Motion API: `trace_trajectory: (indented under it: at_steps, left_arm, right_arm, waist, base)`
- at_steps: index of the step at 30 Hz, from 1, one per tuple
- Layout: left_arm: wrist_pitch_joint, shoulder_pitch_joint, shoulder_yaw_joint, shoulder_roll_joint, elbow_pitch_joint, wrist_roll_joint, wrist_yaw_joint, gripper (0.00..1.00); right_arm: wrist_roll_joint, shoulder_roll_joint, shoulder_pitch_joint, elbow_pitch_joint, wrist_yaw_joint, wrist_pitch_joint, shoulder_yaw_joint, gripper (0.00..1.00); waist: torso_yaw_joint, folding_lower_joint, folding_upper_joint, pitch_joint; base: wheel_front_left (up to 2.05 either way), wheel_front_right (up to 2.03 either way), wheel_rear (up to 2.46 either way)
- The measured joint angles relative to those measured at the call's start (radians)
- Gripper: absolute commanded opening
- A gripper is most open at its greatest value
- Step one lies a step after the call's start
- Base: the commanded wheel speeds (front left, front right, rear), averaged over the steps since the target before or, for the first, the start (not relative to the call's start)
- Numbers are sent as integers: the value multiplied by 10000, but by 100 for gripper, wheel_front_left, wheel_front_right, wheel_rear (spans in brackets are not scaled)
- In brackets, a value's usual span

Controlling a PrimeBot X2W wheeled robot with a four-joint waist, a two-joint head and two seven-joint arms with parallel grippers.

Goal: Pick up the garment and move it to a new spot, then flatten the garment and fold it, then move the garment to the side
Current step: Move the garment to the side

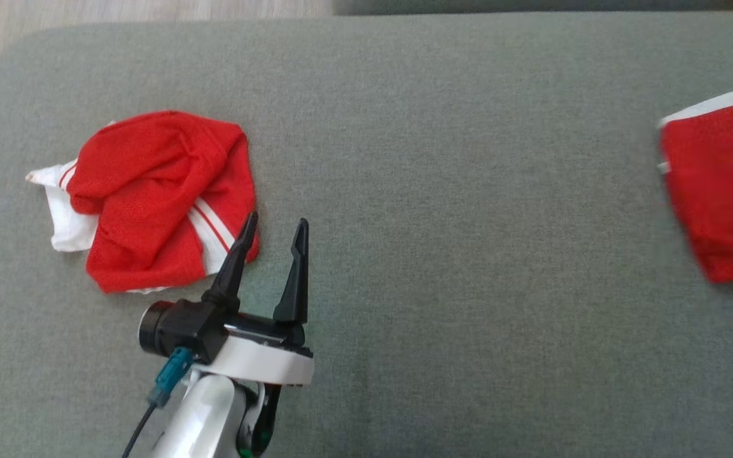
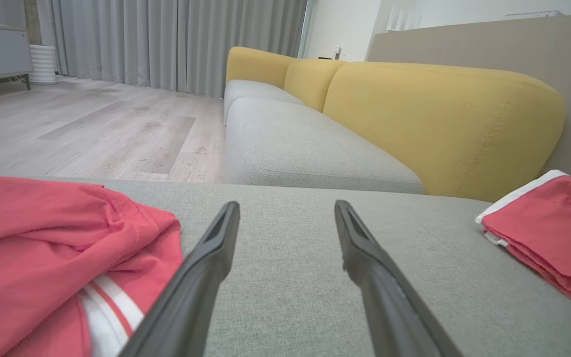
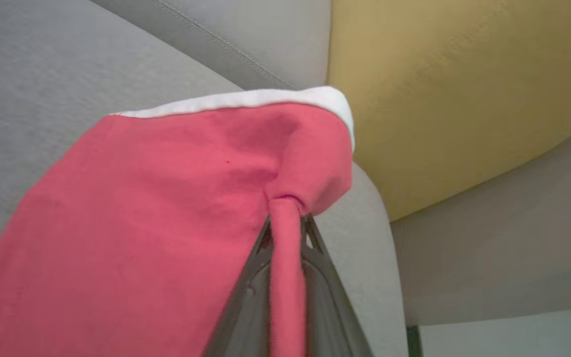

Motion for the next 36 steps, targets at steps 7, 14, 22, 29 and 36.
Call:
trace_trajectory:
  at_steps: [7,14,22,29,36]
  left_arm:
    - [0,-377,29,-4,-6,33,-2,100]
    - [0,-414,71,-6,2,115,-10,100]
    - [0,-572,71,-10,77,188,-17,100]
    - [0,-529,132,-13,127,71,4,100]
    - [0,-137,378,-13,130,77,52,100]
  right_arm:
    - [-428,-472,-40,453,0,-107,-1022,0]
    - [-861,-320,-43,602,0,-104,-1850,0]
    - [-1231,209,-41,462,0,-12,-2571,100]
    - [-1083,600,-90,73,0,-773,-2717,100]
    - [-309,1931,-174,-1492,0,-1093,-2334,100]
  waist:
    - [160,0,0,434]
    - [142,0,0,599]
    - [119,0,0,455]
    - [109,-1,0,-49]
    - [-7,-2,0,-849]
  base:
    - [0,0,0]
    - [0,0,0]
    - [0,0,0]
    - [0,0,0]
    - [0,0,0]
